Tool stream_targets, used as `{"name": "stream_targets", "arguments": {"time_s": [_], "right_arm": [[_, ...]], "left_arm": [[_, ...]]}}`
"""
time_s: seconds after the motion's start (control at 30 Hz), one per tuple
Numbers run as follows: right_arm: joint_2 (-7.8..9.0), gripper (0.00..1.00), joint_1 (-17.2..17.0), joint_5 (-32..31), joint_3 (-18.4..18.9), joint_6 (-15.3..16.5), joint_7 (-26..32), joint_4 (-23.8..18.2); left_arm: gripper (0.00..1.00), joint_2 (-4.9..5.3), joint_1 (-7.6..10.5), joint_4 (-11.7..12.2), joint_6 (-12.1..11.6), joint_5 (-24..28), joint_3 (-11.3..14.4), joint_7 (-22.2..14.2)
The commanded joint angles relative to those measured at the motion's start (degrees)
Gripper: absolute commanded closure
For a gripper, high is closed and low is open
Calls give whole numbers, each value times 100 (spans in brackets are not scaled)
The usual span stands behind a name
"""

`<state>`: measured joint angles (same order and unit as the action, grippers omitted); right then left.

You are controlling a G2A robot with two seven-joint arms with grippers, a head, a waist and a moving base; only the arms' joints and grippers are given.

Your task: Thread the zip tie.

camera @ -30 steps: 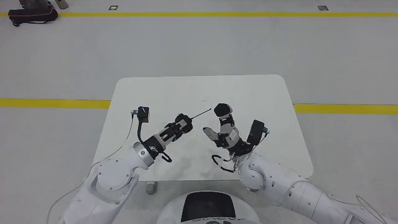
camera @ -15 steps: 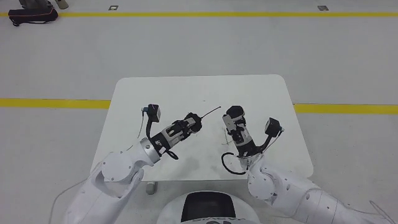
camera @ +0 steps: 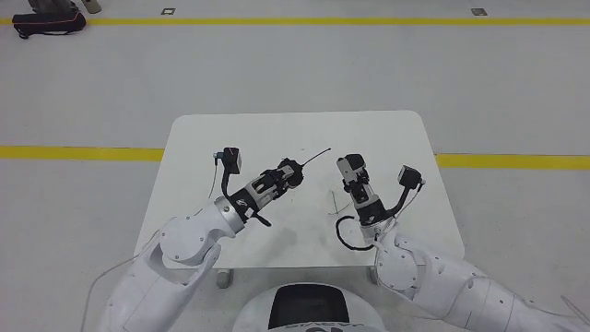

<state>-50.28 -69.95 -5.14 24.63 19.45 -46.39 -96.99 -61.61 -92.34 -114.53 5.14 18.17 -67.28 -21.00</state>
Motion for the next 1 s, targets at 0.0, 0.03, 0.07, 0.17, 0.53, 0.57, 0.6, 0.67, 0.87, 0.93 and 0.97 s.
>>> {"name": "stream_targets", "arguments": {"time_s": [0.0,0.03,0.07,0.17,0.53,0.57,0.6,0.67,0.87,0.93,0.97], "right_arm": [[25,0,-63,119,188,3,245,-61],[48,0,-98,185,283,3,350,-82],[75,0,-132,244,372,3,507,-131],[182,0,-267,489,717,3,1016,-320],[387,0,-1107,2833,2830,3,4431,-654],[356,0,-1241,3222,3130,3,5011,-603],[323,0,-1328,3474,3376,3,5432,-526],[225,0,-1519,4217,3760,3,6557,-362],[186,0,-1562,4526,3901,3,6994,-249],[186,0,-1562,4526,3901,3,6994,-249],[186,0,-1562,4526,3901,3,6994,-249]], "left_arm": [[100,0,0,0,0,0,0,0],[100,-5,18,19,-9,13,7,41],[100,-10,47,42,-12,20,14,67],[100,-32,156,135,-31,160,34,142],[100,-122,660,560,-215,673,211,45],[100,-127,695,594,-229,709,226,6],[100,-131,716,619,-248,734,235,-19],[100,-143,744,677,-293,855,259,-66],[100,-160,797,823,-383,1069,276,-158],[100,-160,797,823,-383,1069,276,-158],[100,-160,797,823,-383,1069,276,-158]]}}
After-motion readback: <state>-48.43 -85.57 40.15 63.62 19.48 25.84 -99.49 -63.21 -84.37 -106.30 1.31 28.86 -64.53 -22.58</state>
